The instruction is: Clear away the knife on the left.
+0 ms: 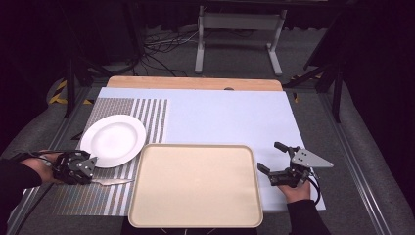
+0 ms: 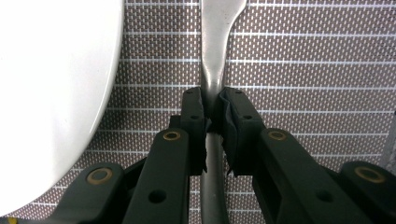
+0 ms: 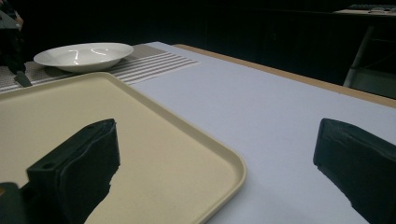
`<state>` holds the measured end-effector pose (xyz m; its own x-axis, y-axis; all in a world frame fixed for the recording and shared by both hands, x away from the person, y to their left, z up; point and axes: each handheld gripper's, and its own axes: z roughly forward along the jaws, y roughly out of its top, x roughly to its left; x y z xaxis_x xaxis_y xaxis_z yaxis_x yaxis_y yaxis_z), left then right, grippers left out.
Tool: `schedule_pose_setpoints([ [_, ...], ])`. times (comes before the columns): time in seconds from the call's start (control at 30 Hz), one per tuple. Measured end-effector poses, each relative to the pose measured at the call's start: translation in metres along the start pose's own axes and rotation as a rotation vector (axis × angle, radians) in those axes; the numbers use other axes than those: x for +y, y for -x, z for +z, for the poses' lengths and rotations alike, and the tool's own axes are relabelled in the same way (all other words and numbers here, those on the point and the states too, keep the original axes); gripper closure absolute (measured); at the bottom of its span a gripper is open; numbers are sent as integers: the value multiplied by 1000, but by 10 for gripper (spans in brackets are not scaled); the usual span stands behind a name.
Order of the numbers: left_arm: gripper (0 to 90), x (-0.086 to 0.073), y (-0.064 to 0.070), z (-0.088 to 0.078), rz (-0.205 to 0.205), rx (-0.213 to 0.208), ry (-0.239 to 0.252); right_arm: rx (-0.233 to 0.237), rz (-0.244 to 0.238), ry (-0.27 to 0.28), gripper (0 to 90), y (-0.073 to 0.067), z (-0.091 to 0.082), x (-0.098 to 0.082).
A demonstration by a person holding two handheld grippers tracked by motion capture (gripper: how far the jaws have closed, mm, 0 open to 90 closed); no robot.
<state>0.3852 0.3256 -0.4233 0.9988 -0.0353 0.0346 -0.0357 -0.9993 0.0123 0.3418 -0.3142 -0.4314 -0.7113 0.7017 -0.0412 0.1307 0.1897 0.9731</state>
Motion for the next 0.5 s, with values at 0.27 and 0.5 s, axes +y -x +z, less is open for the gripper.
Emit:
schedule_pose_setpoints([
  [0.27,806,-5,3,-14,-31,4,51,0,2,2,11,0,0,0],
  [0.5,805,-6,2,-34,-111,-1,161,1,3,0,11,0,0,0],
])
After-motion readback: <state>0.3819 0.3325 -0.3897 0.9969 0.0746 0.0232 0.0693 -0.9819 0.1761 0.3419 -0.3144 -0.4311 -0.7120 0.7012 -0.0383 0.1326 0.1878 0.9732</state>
